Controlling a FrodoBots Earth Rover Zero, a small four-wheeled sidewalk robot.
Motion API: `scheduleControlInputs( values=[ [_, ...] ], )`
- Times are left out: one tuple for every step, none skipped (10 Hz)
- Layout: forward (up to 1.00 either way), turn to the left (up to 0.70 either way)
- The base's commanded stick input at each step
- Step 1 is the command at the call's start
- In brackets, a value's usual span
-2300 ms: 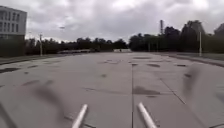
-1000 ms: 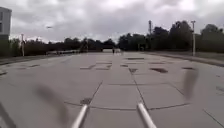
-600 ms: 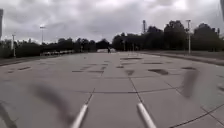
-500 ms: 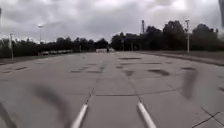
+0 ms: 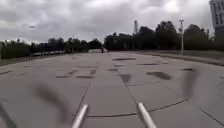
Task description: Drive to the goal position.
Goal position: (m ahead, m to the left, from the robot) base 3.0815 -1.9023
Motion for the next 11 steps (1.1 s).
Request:
scheduleControlInputs(
  values=[
    [1.0, -0.27],
    [1.0, -0.27],
    [1.0, -0.27],
    [1.0, -0.27],
    [1.0, -0.27],
    [1.0, -0.27],
    [1.0, -0.27],
    [1.0, -0.27],
    [1.0, -0.27],
    [1.0, -0.27],
    [1.0, -0.27]
  ],
)
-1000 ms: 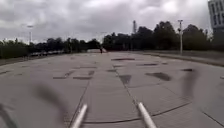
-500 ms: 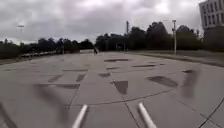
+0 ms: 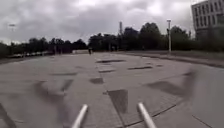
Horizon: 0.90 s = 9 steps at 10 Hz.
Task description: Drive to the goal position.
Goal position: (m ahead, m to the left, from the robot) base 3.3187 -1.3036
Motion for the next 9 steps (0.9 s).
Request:
scheduleControlInputs(
  values=[
    [1.0, -0.27],
    [1.0, -0.27],
    [1.0, -0.27],
    [1.0, -0.27],
    [1.0, -0.27],
    [1.0, -0.27],
    [1.0, -0.27],
    [1.0, -0.27],
    [1.0, -0.27]
  ],
)
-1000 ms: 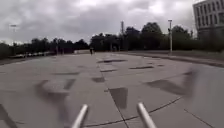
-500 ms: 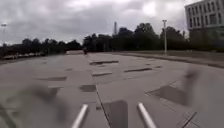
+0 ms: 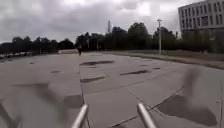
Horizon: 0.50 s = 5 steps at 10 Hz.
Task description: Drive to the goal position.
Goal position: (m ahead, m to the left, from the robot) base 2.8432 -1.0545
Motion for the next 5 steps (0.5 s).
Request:
scheduleControlInputs(
  values=[
    [1.0, -0.27],
    [1.0, -0.09],
    [1.0, 0.01],
    [1.0, 0.27],
    [1.0, 0.27]
  ],
)
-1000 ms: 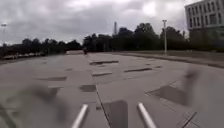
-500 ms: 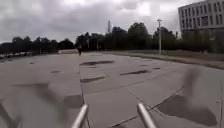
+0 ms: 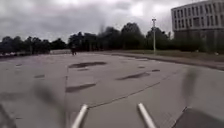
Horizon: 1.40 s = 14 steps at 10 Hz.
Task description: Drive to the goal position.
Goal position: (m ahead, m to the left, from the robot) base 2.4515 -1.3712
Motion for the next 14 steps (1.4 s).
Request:
scheduleControlInputs(
  values=[
    [1.0, 0.27],
    [1.0, 0.27],
    [1.0, 0.27],
    [1.0, 0.27],
    [1.0, 0.27],
    [1.0, 0.27],
    [1.0, 0.27],
    [1.0, 0.27],
    [1.0, 0.27],
    [1.0, 0.27],
    [1.0, 0.27],
    [1.0, 0.27],
    [1.0, 0.08],
    [1.0, 0.0]
  ],
)
